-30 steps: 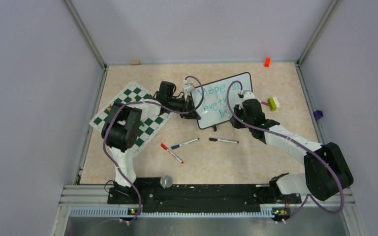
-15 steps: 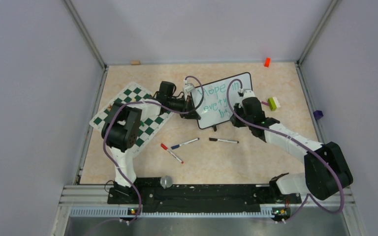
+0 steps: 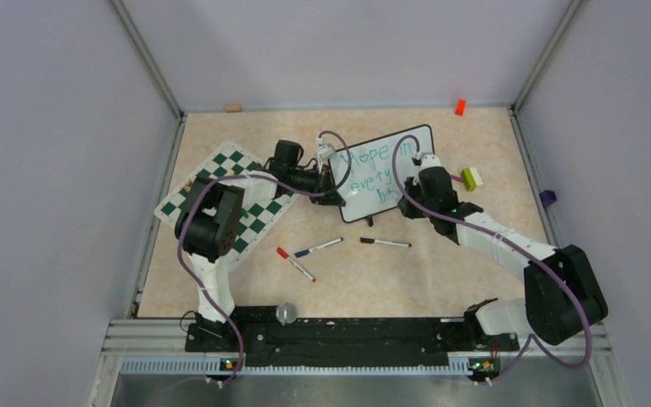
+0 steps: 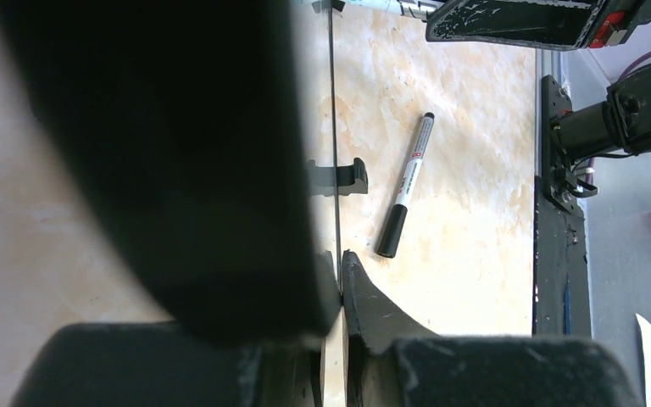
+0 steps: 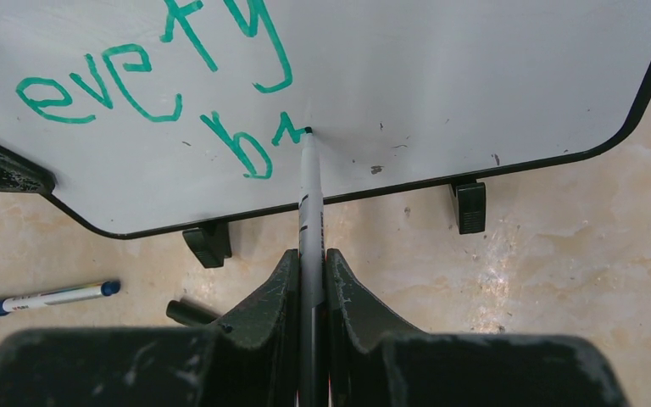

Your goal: Write a sentence on the whiteboard

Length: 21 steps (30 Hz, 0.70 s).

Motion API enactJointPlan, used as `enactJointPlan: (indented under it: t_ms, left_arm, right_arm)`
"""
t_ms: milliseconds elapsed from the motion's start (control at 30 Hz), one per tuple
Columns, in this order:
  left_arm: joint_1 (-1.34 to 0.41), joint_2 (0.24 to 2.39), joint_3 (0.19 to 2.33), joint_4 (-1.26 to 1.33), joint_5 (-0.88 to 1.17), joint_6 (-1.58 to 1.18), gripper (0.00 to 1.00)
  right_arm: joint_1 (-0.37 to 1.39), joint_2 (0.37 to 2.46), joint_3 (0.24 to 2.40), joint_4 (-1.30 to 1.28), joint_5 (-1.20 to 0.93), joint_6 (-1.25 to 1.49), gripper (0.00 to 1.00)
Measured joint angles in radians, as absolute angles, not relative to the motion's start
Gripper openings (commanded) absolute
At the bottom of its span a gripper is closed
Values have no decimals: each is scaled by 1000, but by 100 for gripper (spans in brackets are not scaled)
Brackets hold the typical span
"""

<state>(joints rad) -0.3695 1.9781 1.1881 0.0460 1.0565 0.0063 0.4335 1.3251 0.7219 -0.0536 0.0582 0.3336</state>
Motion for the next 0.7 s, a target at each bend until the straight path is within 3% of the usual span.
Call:
enactJointPlan:
  t_ms: [700]
  left_arm:
    - [-371, 1978, 1190, 46, 1057, 8, 0]
  right_arm:
    - [421, 1240, 722, -72, 70, 329, 0]
